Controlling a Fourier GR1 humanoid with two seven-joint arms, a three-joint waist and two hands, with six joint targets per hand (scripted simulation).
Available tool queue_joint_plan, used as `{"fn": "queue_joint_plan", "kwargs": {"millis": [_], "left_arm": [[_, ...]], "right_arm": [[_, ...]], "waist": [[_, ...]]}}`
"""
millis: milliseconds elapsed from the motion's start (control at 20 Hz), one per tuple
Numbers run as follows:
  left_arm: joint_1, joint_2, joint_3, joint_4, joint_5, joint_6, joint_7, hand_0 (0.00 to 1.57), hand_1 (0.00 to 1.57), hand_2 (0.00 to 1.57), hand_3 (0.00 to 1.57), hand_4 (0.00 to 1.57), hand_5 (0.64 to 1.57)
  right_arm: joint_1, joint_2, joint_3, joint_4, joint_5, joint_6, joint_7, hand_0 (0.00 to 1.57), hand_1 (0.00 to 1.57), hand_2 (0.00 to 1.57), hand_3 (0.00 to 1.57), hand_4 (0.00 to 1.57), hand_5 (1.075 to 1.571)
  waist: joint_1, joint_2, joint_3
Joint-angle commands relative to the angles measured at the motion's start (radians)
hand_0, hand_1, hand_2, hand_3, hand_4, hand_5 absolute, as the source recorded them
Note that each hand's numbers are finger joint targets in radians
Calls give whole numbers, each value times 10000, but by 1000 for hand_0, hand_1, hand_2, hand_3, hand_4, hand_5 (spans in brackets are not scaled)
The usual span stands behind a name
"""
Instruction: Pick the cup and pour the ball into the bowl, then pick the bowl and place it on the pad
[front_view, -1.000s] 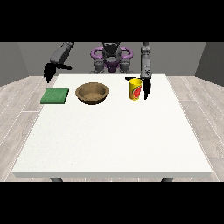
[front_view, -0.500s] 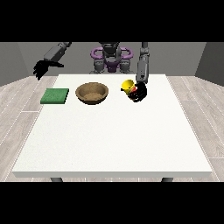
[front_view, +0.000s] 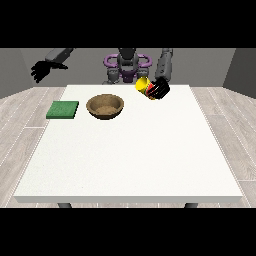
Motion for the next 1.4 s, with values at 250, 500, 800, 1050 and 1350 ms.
{"fn": "queue_joint_plan", "kwargs": {"millis": [250, 500, 800, 1050, 1350], "left_arm": [[-399, -868, -2269, -928, -2851, 67, 3642, 1375, 1375, 1571, 1571, 1143, 1567], [-789, -839, -2466, -833, -4096, 243, 4810, 1365, 1365, 1571, 1571, 1142, 1566], [-1124, -857, -3204, -1052, -5702, -426, 5892, 1202, 1202, 1571, 1571, 976, 1569], [-1521, -1077, -4835, -1375, -6943, -590, 7762, 682, 682, 1571, 1534, 891, 1571], [-2115, -1084, -5825, -1784, -8022, -1605, 8767, 520, 520, 1571, 1571, 841, 1571]], "right_arm": [[653, -557, -560, 2124, 202, 114, -811, 0, 0, 0, 0, 0, 1558], [624, 3, -164, 1945, 414, -63, -1147, 0, 0, 190, 0, 0, 1555], [625, -28, -195, 2302, 465, -167, -1282, 0, 0, 0, 0, 0, 1550], [-36, -583, -279, 2934, 473, 179, -1203, 0, 0, 0, 0, 0, 1551], [-572, -530, 1, 3007, 817, -347, -966, 0, 0, 0, 143, 0, 1530]], "waist": [[1432, -1366, -13], [1093, -1183, -17], [1203, -1406, -19], [1123, -1061, -16], [1120, -1084, -16]]}}
